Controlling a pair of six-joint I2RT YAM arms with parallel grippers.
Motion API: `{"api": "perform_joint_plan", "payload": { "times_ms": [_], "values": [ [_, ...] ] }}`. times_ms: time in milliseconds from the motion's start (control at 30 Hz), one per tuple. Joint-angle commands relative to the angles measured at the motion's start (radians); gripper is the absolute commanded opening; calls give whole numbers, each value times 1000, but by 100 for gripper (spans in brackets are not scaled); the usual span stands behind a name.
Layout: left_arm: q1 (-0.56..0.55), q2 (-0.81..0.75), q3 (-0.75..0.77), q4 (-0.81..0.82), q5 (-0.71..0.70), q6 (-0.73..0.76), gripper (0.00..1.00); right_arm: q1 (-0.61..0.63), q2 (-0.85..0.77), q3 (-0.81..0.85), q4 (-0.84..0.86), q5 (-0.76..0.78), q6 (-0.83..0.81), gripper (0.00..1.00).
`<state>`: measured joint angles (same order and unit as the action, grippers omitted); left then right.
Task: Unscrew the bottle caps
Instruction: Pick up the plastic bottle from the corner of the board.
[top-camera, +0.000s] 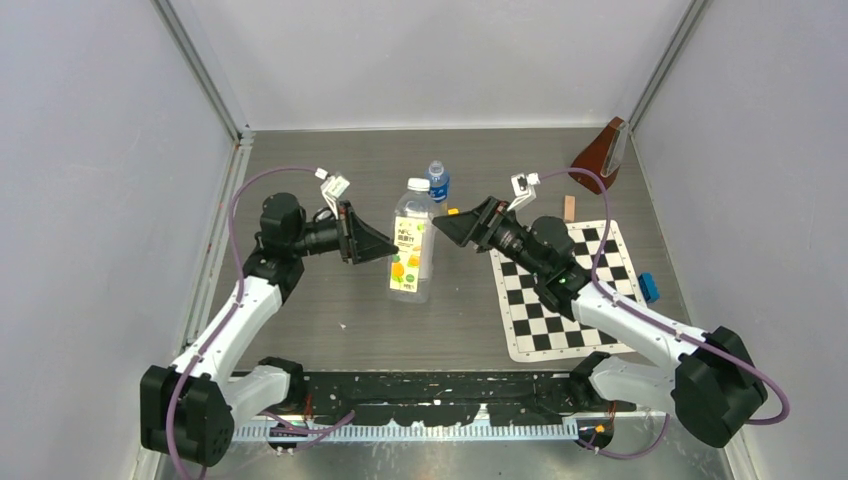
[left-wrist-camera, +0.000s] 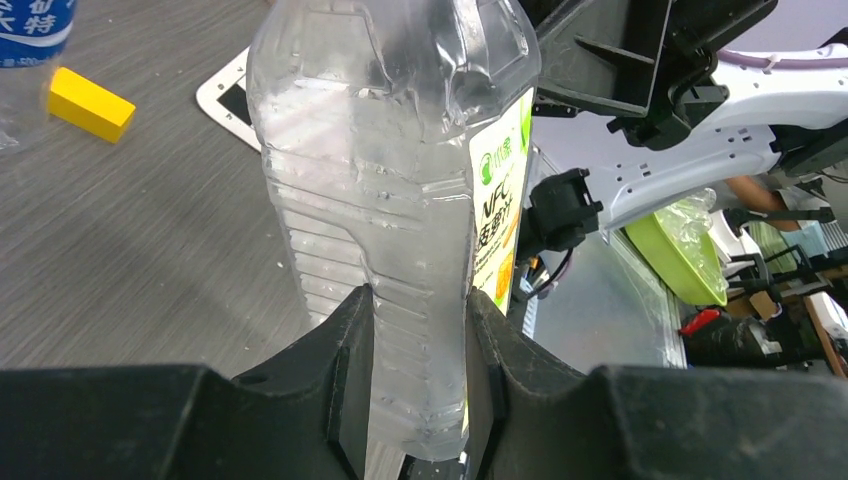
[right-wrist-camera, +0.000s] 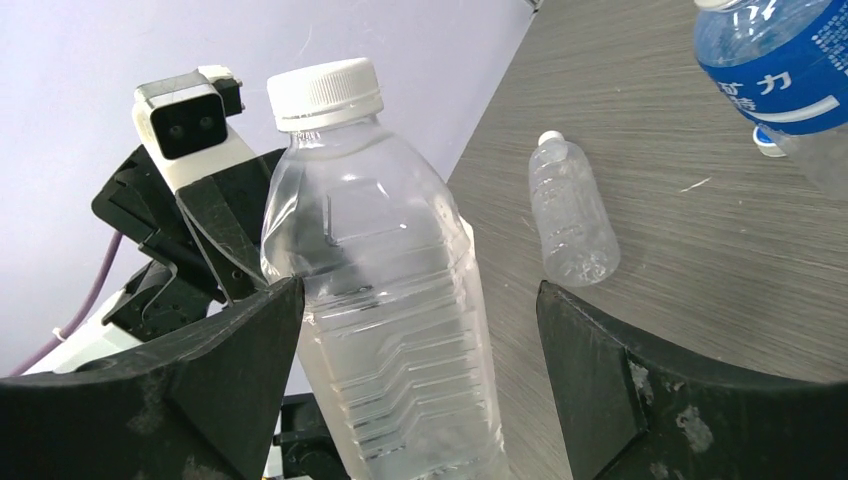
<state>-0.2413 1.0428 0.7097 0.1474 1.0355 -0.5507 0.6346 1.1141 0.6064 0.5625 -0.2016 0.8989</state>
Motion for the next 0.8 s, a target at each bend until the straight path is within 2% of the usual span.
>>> {"api": "perform_joint_plan", "payload": {
  "times_ms": [0,400,767],
  "values": [
    [-13,5,15,32,88,12,0,-12,-36,23,-46,-13,-65,92],
    [-85,46,43,-58,66,83,0,-73,-103,-24,12,-64,5,92],
    [-120,85,75,-98,110,114,0,-87,-13,19,40,-141,8,92]
  ]
}}
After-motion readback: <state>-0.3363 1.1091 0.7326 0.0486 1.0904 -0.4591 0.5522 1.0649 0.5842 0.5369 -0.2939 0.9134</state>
